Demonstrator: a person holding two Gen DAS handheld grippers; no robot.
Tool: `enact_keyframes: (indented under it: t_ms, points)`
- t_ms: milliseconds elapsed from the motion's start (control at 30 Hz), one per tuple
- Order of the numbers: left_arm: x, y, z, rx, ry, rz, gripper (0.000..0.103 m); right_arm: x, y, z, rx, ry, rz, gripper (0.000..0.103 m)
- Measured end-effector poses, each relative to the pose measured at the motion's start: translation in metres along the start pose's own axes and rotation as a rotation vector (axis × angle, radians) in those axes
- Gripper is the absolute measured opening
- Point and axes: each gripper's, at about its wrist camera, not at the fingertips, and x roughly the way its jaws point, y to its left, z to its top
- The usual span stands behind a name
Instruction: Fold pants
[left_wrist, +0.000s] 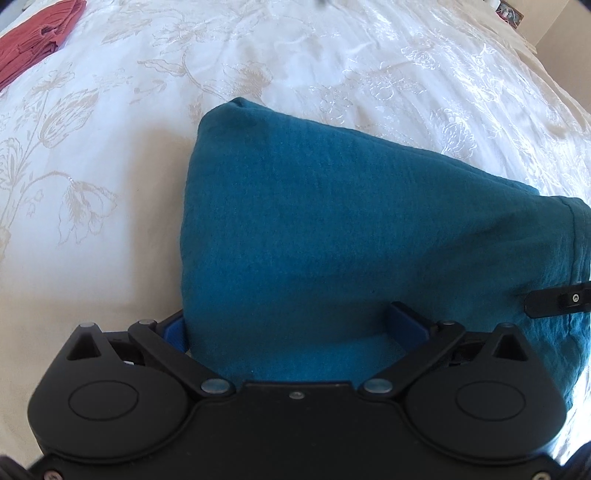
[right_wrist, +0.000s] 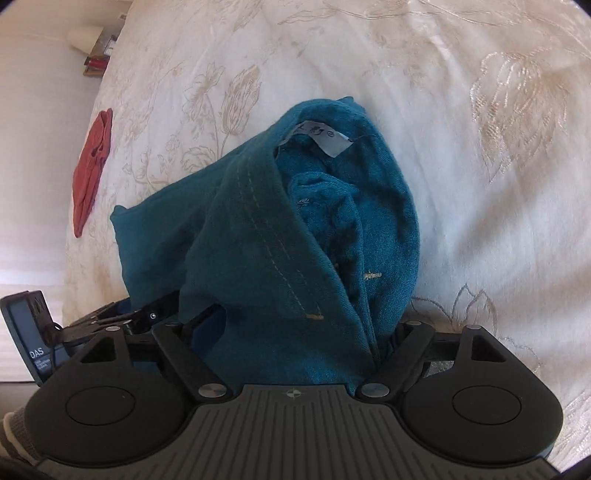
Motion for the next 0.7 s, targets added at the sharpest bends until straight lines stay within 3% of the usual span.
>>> enact_keyframes:
  t_ms: [167,267,333,400,467,500,567,667,700]
  points:
    - [-0.017,0.004,-0.015,-0.009,-0.003,-0.023,0.103,0.002,0.004,0.000,0.000,0.002,0.004,0.095]
    - [-0.020,0.004,-0.013,0.006,0.003,-0.027,0.101,0.000,0.011,-0.004,-0.013,-0.013,-0.036,0.093]
    - [-0.029,0.004,-0.010,-0.005,0.005,-0.025,0.093,-0.001,0.022,-0.009,-0.081,-0.021,-0.124,0.077]
    - [-0.037,0.004,-0.011,-0.022,-0.011,-0.025,0.079,-0.005,0.033,-0.015,-0.159,-0.030,-0.214,0.047]
    - [-0.045,0.005,-0.013,-0.047,-0.031,-0.027,0.060,-0.014,0.039,-0.021,-0.171,-0.056,-0.227,0.032]
    - [-0.050,0.005,-0.014,-0.056,-0.042,-0.017,0.057,-0.018,0.041,-0.023,-0.169,-0.070,-0.231,0.023]
    - [-0.058,0.002,-0.016,-0.049,-0.067,0.005,0.033,-0.025,0.048,-0.028,-0.187,-0.092,-0.252,0.018]
    - [-0.069,-0.004,-0.016,-0.013,-0.105,0.047,0.018,-0.032,0.064,-0.035,-0.245,-0.131,-0.302,0.016]
    - [-0.073,-0.006,-0.014,-0.002,-0.123,0.057,0.017,-0.033,0.070,-0.036,-0.274,-0.146,-0.325,0.015]
